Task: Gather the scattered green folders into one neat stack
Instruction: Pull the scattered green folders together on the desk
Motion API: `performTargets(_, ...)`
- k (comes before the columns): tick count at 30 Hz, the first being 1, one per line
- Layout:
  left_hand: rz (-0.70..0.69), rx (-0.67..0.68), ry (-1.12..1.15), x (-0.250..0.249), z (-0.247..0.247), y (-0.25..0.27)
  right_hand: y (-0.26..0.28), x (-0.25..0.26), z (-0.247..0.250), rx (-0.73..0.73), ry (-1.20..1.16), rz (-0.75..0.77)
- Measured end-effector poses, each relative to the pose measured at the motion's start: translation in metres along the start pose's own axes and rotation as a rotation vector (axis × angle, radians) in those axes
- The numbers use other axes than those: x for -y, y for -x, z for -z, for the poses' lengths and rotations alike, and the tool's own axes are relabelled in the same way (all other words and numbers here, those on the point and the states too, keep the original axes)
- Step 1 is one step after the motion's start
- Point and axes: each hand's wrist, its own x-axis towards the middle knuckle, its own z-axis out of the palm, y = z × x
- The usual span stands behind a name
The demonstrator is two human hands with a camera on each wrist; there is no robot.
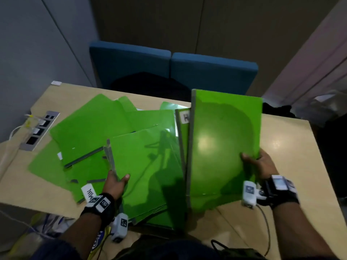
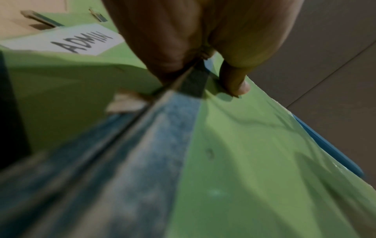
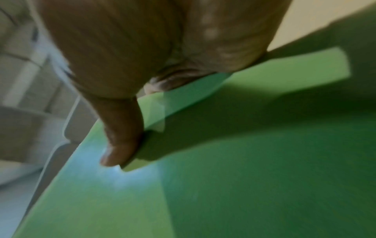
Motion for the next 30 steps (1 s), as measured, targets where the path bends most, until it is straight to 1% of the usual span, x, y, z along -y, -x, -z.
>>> performTargets(1,-0.001,0.006,0.007,0.002,0.001,-0.003,-0.001,0.000,-0.024,0.032,0.021,-0.003)
performTargets(2,-0.003,0.015,0.015,0.003,0.003,-0.004,-0.001,-0.003,-0.047,0.049,0.055,-0.037)
performTargets(5,-0.006,0.030,0.015,0.007,0.004,-0.010,0.005,-0.018,-0.114,0.135,0.105,-0.181)
performTargets(7,-0.004,0.033,0.046,0.010,0.004,-0.013,0.003,-0.037,-0.148,0.191,0.165,-0.247)
performTargets(8,-0.008,0.034,0.070,0.011,0.003,-0.013,0.004,-0.040,-0.159,0.199,0.181,-0.245)
performTargets(9,-0.013,0.030,0.101,0.012,0.003,-0.013,0.003,-0.042,-0.170,0.203,0.215,-0.230)
performTargets(11,-0.012,0.031,0.174,0.010,0.004,-0.012,0.003,-0.040,-0.188,0.219,0.356,-0.158)
performTargets(13,0.004,0.054,0.230,0.007,0.004,-0.009,0.006,-0.039,-0.205,0.265,0.600,-0.030)
performTargets(15,-0.021,0.069,0.199,0.010,0.005,-0.010,0.007,-0.041,-0.217,0.309,0.862,0.087)
performTargets(16,-0.030,0.069,0.143,0.011,0.005,-0.012,0.009,-0.039,-0.220,0.330,0.940,0.128)
performTargets(19,-0.035,0.036,0.059,0.014,0.005,-0.016,-0.001,-0.033,-0.216,0.347,1.018,0.232)
performTargets(20,-0.032,0.019,0.054,0.013,0.004,-0.016,-0.009,-0.032,-0.207,0.313,1.015,0.257)
performTargets(21,-0.027,0.005,0.061,0.014,0.003,-0.017,-0.019,-0.032,-0.194,0.245,1.000,0.245)
performTargets(22,-0.023,-0.003,0.068,0.013,0.002,-0.018,-0.032,-0.033,-0.179,0.148,0.971,0.197)
performTargets(23,-0.011,-0.002,0.078,0.015,0.000,-0.018,-0.043,-0.038,-0.162,0.050,0.956,0.106)
performTargets(25,0.003,-0.012,0.098,0.018,0.000,-0.020,-0.054,-0.044,-0.133,-0.086,0.908,-0.065)
performTargets(27,0.013,-0.018,0.092,0.020,0.000,-0.022,-0.061,-0.057,-0.116,-0.167,0.802,-0.232)
performTargets(29,0.000,-0.019,0.064,0.019,-0.001,-0.023,-0.061,-0.065,-0.111,-0.213,0.643,-0.395)
performTargets(30,-0.009,-0.021,0.053,0.018,-0.002,-0.022,-0.062,-0.067,-0.109,-0.243,0.554,-0.449)
